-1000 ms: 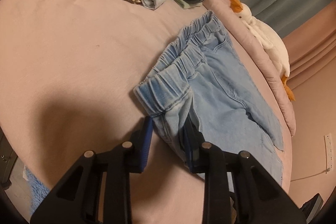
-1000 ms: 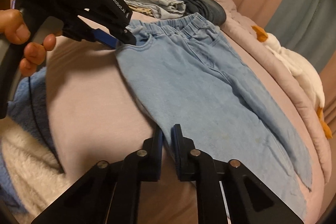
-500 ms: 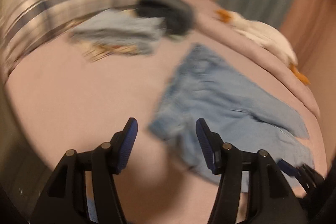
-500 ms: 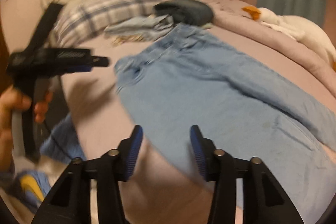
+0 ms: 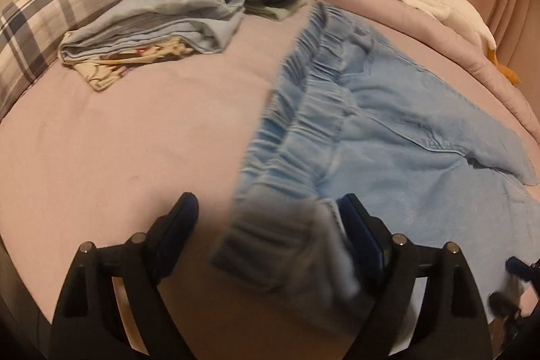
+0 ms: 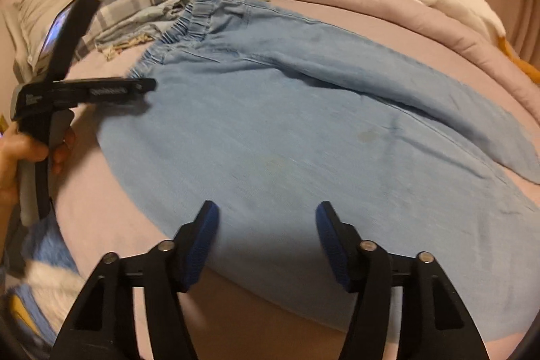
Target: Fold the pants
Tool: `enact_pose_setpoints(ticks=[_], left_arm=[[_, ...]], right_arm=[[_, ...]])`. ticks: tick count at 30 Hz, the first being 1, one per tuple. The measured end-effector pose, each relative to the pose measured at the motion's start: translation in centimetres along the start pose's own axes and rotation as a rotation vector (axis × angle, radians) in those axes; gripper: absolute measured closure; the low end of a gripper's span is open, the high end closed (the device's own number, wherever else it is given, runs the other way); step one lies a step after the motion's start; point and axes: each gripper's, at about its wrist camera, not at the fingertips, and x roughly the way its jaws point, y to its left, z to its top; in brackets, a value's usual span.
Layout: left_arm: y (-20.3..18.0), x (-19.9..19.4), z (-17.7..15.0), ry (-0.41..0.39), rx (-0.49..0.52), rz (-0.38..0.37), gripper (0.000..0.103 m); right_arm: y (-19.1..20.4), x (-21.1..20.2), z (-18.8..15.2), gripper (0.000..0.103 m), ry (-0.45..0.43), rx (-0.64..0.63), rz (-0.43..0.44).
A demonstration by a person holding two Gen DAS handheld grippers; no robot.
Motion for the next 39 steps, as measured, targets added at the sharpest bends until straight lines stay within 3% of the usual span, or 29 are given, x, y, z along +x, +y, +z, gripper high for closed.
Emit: enact_pose_setpoints(ticks=[4,7,10,11,14,17,19,21,23,27,28,31,35,37,39], left_arm=[[-0.1,-1.0,-0.5,-0.012,0.019,0.008,0.017],[0.0,-1.4,-0.5,-0.011,0.007,0.004,0.017],[0.4,-1.8,0.0,-0.003,-0.005,-0.006,0.017],[0.7,-2.2,0.2,-0.007,-0.007,-0.009,0.017],[1.1,-3.1,0.9,-0.018,-0.011,-0.041,0.017],[0.4,-4.0,1.9,-0.070,0.011,-0.007,0.018],[0.4,-4.1,2.9,-0.069,0.004,-0.012,0.018],[1.3,-3.9,3.7,-0.046,-0.065,-0.091,0.018],[1.6,-3.7,4.6,-0.049,-0.096,-0.101,0.018],[0.4,-1.9,6.1,-0.029,0.012,-0.024,0.019],[0.3,-1.0,6.4,-0.006,0.024,-0.015,0.020],[-0.3,1.0,7.8,0.042,0.055,-0.013,0.020],[-1.6,1.4,10.7,-0.002,0.088,-0.075,0.019],[-2.2,1.8,12.1,-0.014,0.088,-0.123,0.019],[-3.0,2.6,13.4,-0.019,0.103,-0.122,0.019]], right_arm=[[-2.0,-1.0,0.2,0.041,0.033,0.066,-0.022],[-3.1,-1.8,0.6,0.041,-0.004,0.109,-0.026],[-3.5,0.0,-0.5,0.040,0.067,0.106,-0.051],[-3.4,-0.2,-0.9,0.038,0.038,0.089,-0.052],[-3.3,-0.9,-0.5,0.038,0.064,0.025,-0.065],[-3.6,-1.7,0.7,0.038,0.049,0.023,-0.065],[-3.6,-2.2,1.5,0.038,0.002,0.035,-0.041],[-3.4,-2.0,2.7,0.038,-0.029,0.051,0.002],[-2.6,-1.2,3.8,0.038,-0.045,0.051,0.048],[-0.7,2.3,3.9,0.038,0.014,0.004,0.133],[-0.1,3.4,3.6,0.036,0.048,-0.012,0.130],[1.2,3.8,3.4,0.031,0.023,-0.123,0.092],[-0.5,3.3,5.4,0.031,0.032,-0.145,0.130],[-2.2,2.8,7.4,0.031,-0.009,-0.160,0.090],[-4.1,2.9,10.1,0.031,-0.044,-0.165,0.043]])
